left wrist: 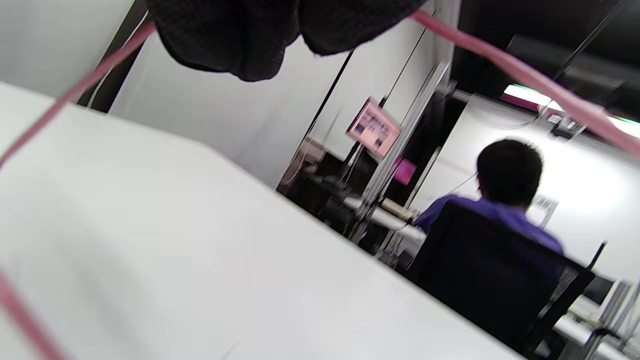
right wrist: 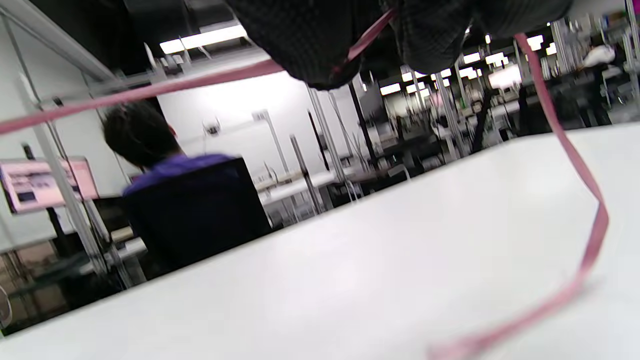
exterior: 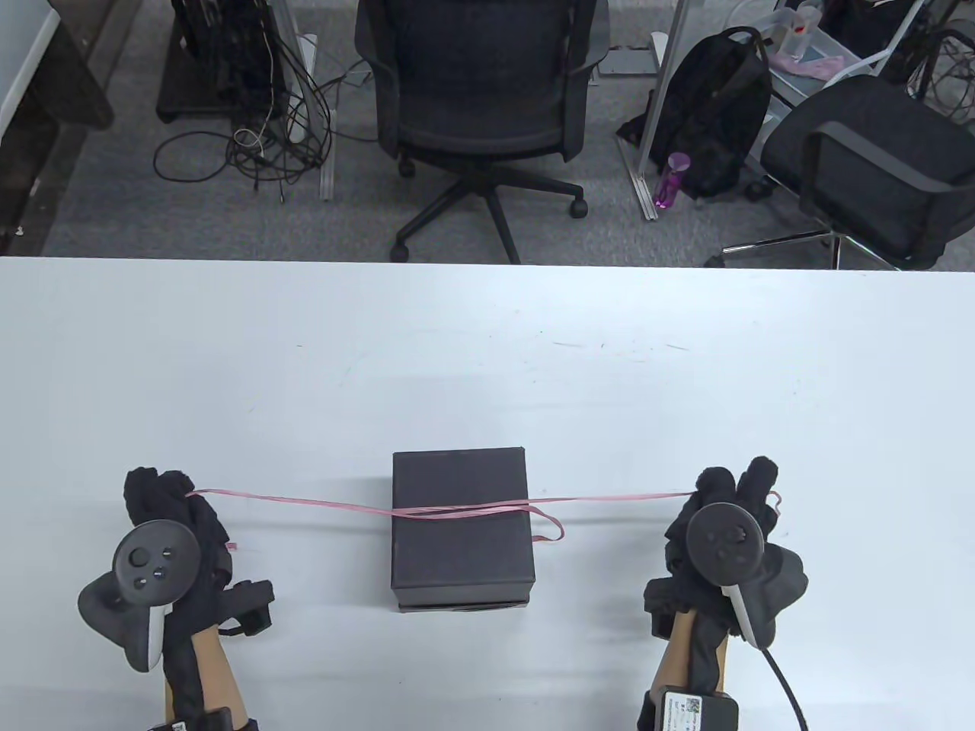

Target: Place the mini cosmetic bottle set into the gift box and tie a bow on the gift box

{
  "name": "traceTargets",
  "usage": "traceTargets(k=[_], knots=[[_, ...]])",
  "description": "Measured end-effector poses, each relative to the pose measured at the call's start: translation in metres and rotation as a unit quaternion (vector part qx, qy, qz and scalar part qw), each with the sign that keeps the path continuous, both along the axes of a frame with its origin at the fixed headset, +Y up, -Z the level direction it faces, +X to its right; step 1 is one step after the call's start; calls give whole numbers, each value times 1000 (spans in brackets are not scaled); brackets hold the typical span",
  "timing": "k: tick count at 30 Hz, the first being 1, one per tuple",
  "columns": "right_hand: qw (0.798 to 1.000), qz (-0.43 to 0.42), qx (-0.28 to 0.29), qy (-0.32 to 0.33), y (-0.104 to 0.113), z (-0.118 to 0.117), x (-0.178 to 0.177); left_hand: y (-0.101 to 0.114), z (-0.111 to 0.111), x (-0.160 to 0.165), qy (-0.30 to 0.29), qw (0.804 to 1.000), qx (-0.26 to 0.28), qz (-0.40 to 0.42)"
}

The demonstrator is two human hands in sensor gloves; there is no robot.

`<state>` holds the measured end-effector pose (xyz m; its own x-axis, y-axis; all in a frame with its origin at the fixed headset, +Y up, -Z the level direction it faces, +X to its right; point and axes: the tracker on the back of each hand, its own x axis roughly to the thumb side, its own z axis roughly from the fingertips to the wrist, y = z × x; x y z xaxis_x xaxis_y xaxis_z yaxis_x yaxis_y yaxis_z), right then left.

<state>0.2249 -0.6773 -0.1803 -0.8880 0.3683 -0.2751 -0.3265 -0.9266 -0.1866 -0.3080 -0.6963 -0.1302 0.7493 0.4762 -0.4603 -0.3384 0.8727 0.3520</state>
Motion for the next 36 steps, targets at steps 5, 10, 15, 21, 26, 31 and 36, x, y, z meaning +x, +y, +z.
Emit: traceTargets(k=[5, 10, 15, 21, 26, 31, 36], knots=[[989, -38, -140, 3, -24, -9, 2, -38, -14, -3, -15, 991, -126, 42], [993, -5, -119, -1, -10, -4, -6, -39, -22, 6, -60, 943, -323, 50], [999, -13, -25, 32, 11, 4, -23, -7, -21, 25, -92, 957, -271, 37], [954, -164, 35, 248, 9, -3, -61, 23, -18, 79, -306, 949, -70, 15], [902, -274, -51, 330, -19, -13, -94, 8, -25, 109, -417, 903, -88, 59], [913, -265, -9, 311, -21, -14, -97, 7, -25, 123, -387, 918, -84, -10], [914, -252, -14, 317, -17, -13, -101, 5, -26, 115, -360, 929, -77, 24]])
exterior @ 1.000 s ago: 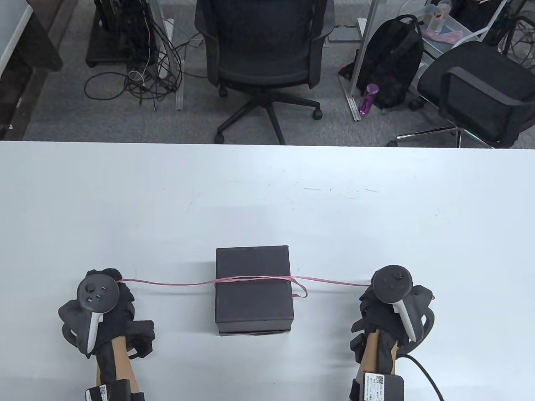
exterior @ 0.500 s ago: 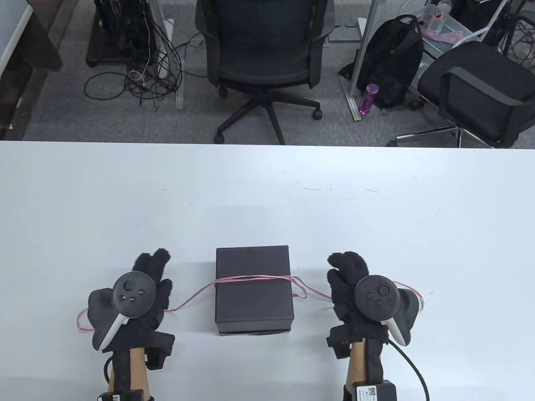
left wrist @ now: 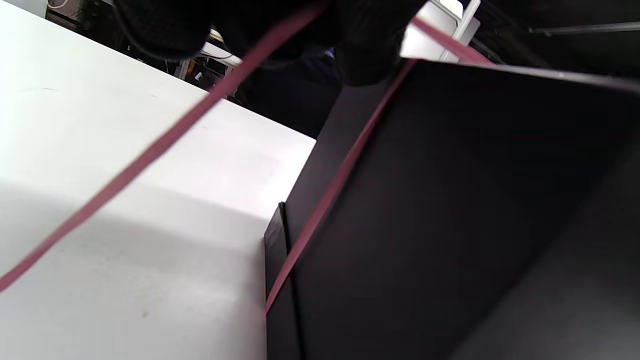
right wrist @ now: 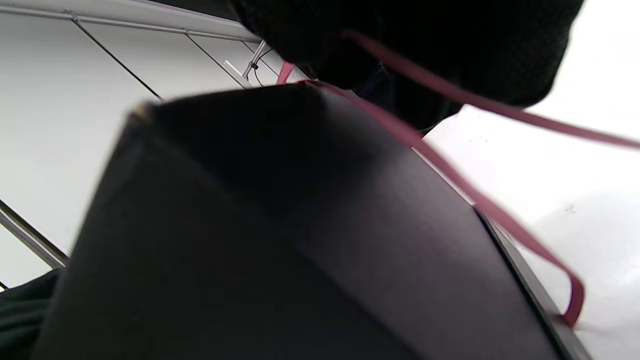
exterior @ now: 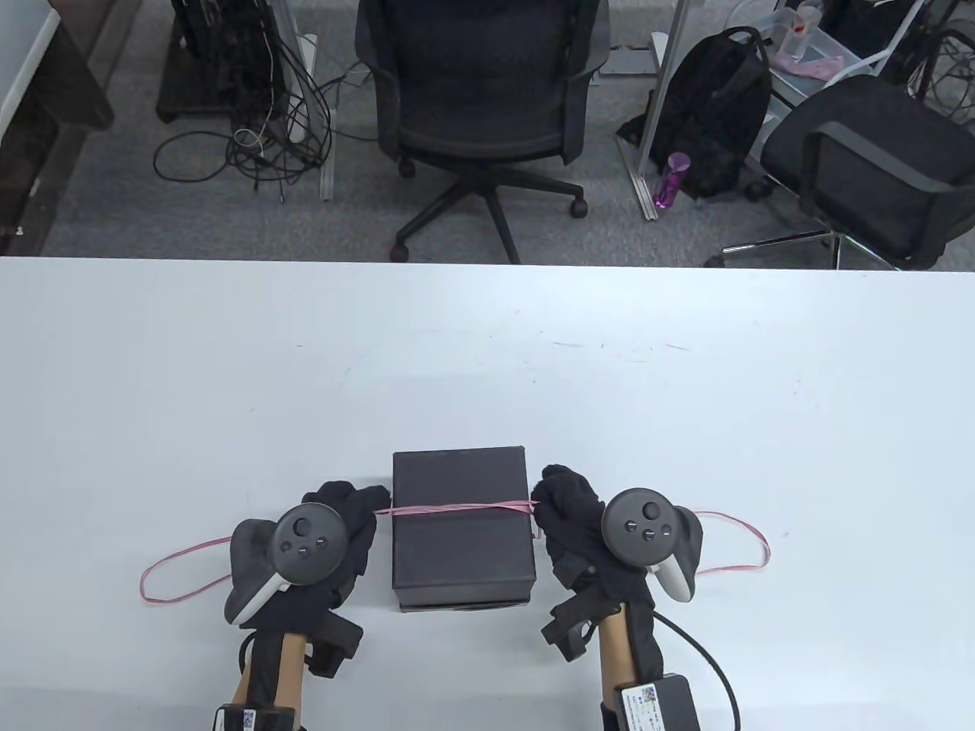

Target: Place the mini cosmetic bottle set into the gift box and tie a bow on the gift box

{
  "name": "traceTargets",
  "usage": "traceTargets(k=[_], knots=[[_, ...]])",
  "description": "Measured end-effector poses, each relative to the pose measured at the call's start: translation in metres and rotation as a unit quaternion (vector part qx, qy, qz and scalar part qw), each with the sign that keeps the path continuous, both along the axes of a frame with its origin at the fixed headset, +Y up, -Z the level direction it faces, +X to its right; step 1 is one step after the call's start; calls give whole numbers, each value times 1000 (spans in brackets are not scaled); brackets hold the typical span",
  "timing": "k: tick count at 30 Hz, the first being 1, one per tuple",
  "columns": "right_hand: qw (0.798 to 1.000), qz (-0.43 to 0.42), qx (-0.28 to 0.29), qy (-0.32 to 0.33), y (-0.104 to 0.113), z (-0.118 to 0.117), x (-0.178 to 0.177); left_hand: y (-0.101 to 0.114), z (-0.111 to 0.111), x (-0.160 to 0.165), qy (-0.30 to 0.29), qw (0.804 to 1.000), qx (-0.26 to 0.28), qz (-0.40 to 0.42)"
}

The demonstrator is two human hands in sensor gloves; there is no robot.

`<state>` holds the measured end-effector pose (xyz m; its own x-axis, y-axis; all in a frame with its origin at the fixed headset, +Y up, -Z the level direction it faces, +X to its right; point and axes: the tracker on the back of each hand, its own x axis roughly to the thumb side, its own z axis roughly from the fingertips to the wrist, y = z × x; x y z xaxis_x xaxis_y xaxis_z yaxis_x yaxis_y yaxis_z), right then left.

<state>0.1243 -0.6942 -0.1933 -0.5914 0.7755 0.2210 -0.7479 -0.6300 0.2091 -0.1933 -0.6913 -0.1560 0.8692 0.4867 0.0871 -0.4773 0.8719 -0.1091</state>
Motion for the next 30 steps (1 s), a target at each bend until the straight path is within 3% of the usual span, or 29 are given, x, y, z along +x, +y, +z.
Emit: traceTargets(k=[5, 10, 12, 15, 18, 23, 27, 30], knots=[[997, 73, 12, -30, 4, 4, -6, -7, -3, -7, 7, 994, -18, 106], [974, 205, 77, -58, 25, 16, -13, -2, 0, -4, 24, 999, -6, 46], [970, 233, 67, -31, 36, 22, -13, 5, -2, -1, 36, 999, 16, 3], [979, 202, 26, 33, 51, 32, -15, 20, -13, 6, 47, 997, 51, -35], [979, 174, 11, 101, 57, 40, -26, 40, -34, 19, 35, 997, 42, -59], [969, 146, -31, 199, 45, 48, -59, 55, -73, 51, 8, 996, 3, -84], [966, 142, -44, 210, 41, 48, -60, 46, -95, 67, -10, 995, -70, -77], [972, 134, -39, 189, 44, 44, -48, 44, -99, 65, 2, 992, -68, -102]])
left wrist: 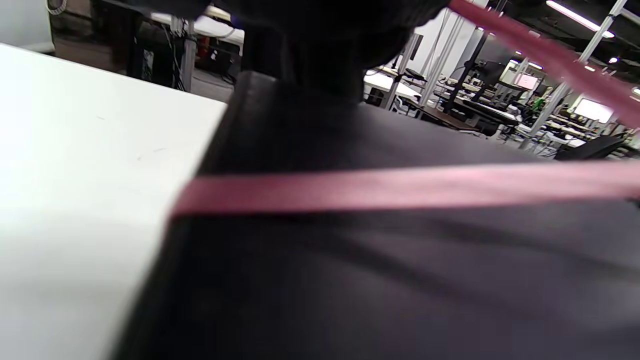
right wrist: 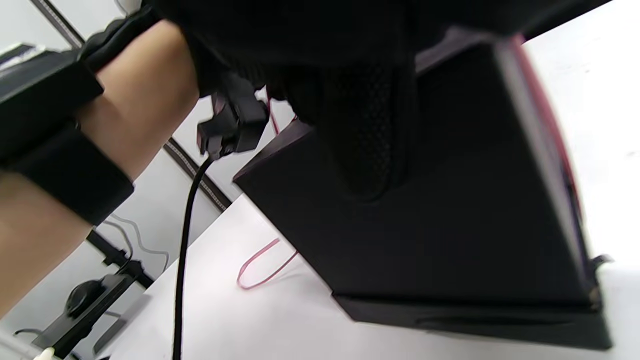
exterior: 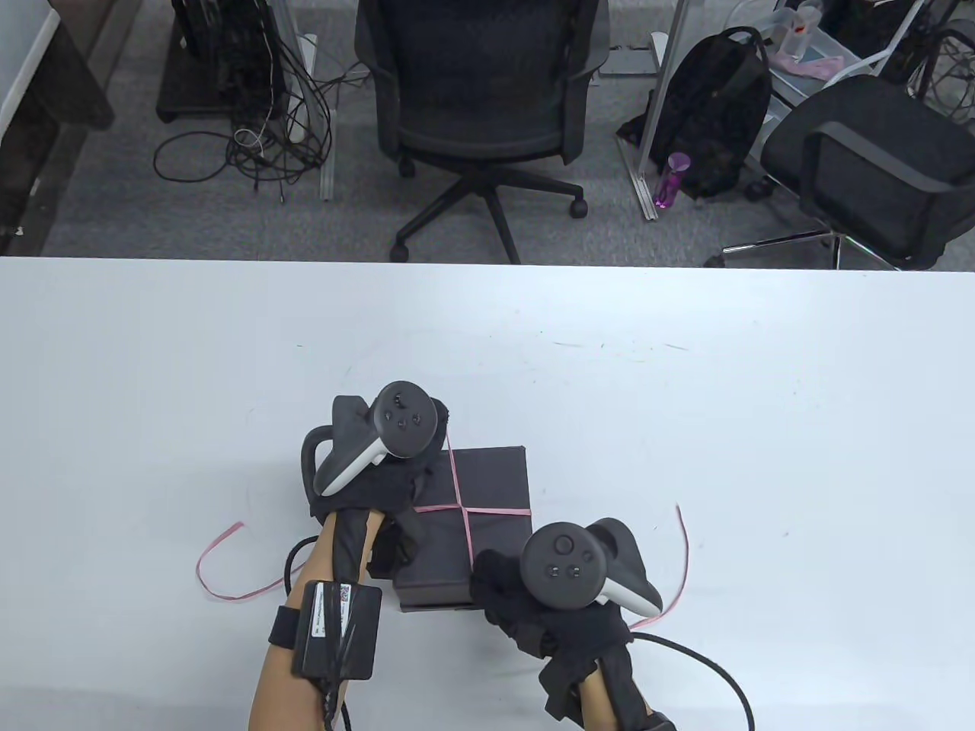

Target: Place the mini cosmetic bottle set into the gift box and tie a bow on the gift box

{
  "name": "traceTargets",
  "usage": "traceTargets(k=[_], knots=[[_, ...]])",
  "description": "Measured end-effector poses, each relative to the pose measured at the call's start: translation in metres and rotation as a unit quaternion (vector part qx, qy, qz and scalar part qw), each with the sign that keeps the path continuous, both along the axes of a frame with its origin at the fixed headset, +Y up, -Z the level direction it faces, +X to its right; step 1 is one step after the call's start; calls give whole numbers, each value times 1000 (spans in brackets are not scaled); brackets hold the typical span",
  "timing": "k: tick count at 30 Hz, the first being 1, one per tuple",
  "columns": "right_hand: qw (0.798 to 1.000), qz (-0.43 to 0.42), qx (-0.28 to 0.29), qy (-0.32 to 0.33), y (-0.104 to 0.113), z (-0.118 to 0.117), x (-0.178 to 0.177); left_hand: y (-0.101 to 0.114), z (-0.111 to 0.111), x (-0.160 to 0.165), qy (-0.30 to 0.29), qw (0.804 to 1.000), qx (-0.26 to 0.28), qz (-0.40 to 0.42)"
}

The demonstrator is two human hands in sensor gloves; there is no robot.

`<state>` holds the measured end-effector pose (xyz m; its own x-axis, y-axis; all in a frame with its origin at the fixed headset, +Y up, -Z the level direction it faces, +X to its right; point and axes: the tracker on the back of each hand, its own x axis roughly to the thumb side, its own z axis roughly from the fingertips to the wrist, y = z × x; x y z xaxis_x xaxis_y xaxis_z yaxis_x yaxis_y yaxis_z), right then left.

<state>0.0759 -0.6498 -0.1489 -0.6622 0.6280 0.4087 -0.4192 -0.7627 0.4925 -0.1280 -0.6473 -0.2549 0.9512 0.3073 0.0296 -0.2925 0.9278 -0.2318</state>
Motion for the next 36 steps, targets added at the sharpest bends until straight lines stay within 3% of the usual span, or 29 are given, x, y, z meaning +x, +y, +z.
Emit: traceTargets(k=[5, 9, 14, 17, 21, 25, 30, 34, 36], knots=[[998, 9, 7, -60, -1, -10, 21, -3, 15, -26, 48, 998, -10, 25], [993, 26, 19, -116, -6, -18, 32, -14, 38, -47, 56, 992, -25, 111], [978, -48, 59, -195, -25, -29, 42, -35, 73, -61, 56, 973, -19, 225], [970, -81, 79, -214, -35, -32, 42, -49, 93, -59, 71, 964, 8, 254], [970, -79, 98, -209, -37, -34, 43, -61, 103, -55, 85, 958, 51, 271], [960, -8, 179, -213, -34, -31, 41, -59, 105, -56, 73, 976, 83, 185], [949, 118, 229, -182, -34, -30, 33, -56, 108, -58, 65, 987, 118, 86], [926, 197, 265, -182, -36, -31, 32, -65, 109, -51, 53, 988, 143, -21], [925, 215, 257, -181, -42, -33, 31, -74, 110, -46, 43, 986, 148, -65]])
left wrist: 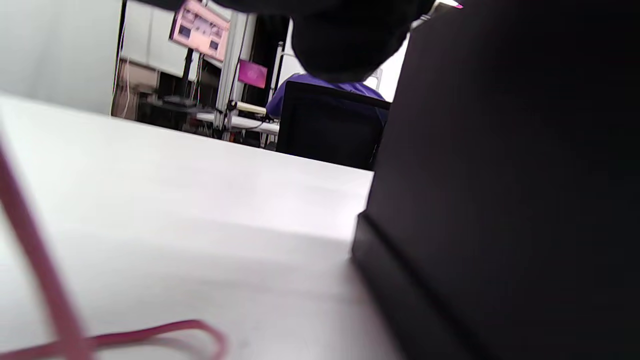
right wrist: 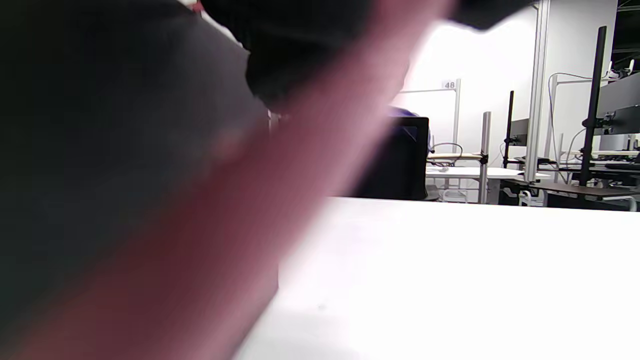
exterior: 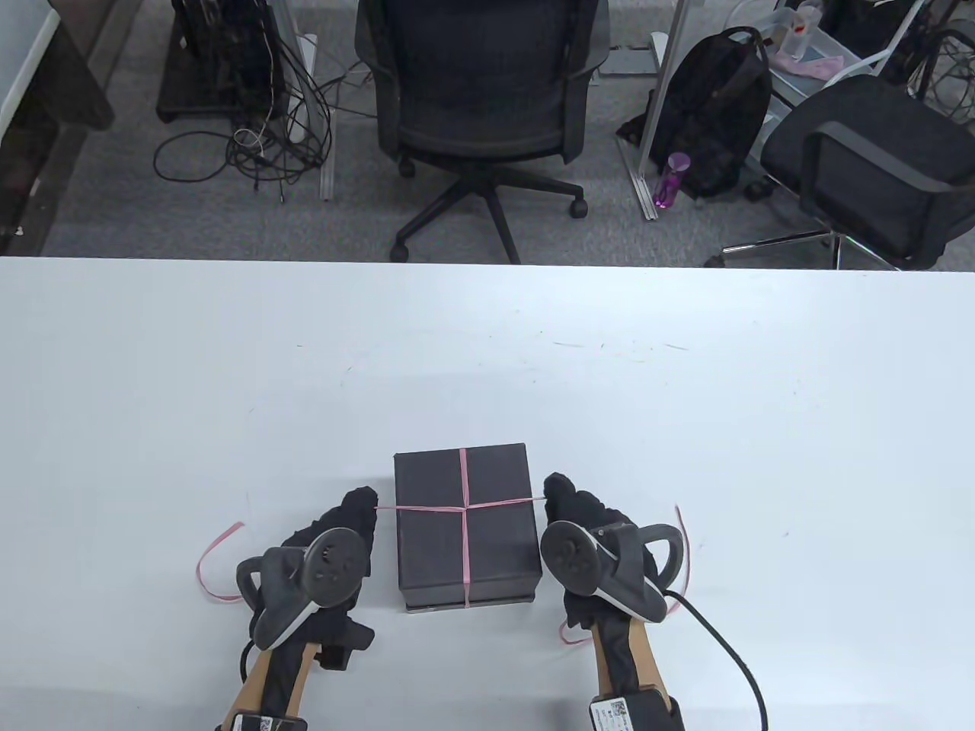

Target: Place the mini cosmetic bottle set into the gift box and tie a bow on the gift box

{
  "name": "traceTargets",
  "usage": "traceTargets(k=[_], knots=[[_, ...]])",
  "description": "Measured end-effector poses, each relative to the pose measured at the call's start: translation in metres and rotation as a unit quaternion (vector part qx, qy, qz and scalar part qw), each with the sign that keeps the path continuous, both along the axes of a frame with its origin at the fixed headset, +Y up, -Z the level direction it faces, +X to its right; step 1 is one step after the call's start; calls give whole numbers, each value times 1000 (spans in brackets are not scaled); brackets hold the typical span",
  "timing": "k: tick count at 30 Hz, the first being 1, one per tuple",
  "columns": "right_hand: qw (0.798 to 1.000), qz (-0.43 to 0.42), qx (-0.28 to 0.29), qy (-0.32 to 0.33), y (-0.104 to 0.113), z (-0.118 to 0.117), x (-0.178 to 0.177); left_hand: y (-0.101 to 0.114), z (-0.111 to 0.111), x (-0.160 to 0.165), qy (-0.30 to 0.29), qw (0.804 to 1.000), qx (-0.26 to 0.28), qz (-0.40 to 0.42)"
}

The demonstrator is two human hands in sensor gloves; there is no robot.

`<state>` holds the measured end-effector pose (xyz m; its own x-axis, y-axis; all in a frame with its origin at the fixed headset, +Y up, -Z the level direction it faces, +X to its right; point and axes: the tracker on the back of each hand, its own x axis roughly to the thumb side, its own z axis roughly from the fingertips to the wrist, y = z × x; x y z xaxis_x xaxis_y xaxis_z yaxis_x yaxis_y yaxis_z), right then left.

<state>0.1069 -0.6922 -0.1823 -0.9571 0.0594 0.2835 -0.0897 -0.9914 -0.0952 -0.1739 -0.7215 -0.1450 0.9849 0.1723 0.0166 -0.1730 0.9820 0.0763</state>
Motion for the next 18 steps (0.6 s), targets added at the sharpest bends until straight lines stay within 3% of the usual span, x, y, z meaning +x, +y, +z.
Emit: traceTargets(k=[9, 18], knots=[[997, -3, -72, -3, -41, -16, -3, -27, -2, 16, -5, 999, -39, 2], [985, -71, -159, 5, -70, -23, -7, -48, -8, 18, 13, 985, -132, 112]])
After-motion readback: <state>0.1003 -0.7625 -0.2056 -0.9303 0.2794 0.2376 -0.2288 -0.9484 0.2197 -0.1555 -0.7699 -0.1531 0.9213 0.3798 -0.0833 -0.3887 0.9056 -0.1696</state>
